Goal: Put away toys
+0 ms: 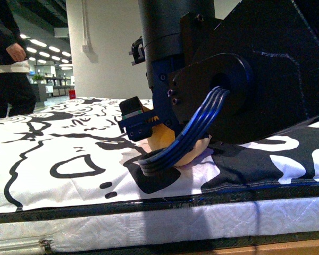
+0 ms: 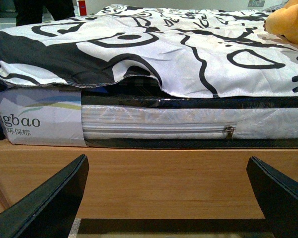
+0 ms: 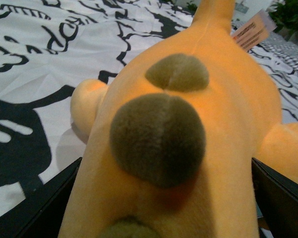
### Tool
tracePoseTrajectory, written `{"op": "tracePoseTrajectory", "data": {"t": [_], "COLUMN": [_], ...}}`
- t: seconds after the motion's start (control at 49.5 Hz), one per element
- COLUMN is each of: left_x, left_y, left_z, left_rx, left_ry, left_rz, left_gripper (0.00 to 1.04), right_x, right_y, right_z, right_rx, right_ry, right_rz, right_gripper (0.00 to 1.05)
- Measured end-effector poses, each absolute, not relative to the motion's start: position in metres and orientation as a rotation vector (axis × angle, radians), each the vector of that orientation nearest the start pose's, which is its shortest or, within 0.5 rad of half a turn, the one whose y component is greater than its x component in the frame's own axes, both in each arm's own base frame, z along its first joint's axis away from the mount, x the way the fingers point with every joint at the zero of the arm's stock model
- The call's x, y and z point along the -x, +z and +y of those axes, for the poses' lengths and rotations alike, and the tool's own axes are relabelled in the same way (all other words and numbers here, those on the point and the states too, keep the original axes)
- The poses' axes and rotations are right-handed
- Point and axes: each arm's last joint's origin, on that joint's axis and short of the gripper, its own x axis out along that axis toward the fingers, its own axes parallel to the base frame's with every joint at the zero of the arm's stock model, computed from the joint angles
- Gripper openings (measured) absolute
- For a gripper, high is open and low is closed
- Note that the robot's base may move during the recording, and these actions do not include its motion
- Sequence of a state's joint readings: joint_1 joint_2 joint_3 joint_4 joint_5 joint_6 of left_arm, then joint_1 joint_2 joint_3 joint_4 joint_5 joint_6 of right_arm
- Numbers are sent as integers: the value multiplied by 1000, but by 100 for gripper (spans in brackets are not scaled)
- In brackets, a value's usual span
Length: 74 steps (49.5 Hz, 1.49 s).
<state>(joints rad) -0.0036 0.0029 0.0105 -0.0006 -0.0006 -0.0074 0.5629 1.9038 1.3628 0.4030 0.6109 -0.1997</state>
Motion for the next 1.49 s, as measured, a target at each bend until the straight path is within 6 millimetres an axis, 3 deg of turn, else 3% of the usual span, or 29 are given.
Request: {"op": "tracePoseTrajectory", "data": {"t": [0.222,0.363,0.525,0.646,0.767,0.908,1.05,1.251,1.332,1.494], "left_x": [-97,-97,-97,-97,-97,-97,-97,-97,-97,-97], "left_y": [167,167,167,167,167,167,167,167,167,167], "left_z": [0,0,0,0,0,0,0,0,0,0], "left_rx": [7,7,7,7,7,7,7,7,7,7], "left_ry": [-3,-3,-3,-3,-3,-3,-3,-3,-3,-3], "left_rz": [-7,-7,-7,-7,-7,-7,-7,-7,-7,-7], "left_gripper": [99,99,99,99,99,99,99,99,99,99], "right_x": [-372,-366,-354,-337,-310,-272,-231,-148,-129,-111], "right_y": [262,278,313,351,389,409,404,354,333,300], "right_z": [219,214,199,178,142,102,71,20,10,5], "right_rx": [228,172,86,14,-46,-69,-53,-53,-64,-124], "right_ry": [2,45,106,154,191,246,338,483,464,414], "right_rz": [120,87,34,-33,-113,-173,-188,-192,-197,-169], "right_gripper": [62,45,27,15,9,8,8,8,8,8]}}
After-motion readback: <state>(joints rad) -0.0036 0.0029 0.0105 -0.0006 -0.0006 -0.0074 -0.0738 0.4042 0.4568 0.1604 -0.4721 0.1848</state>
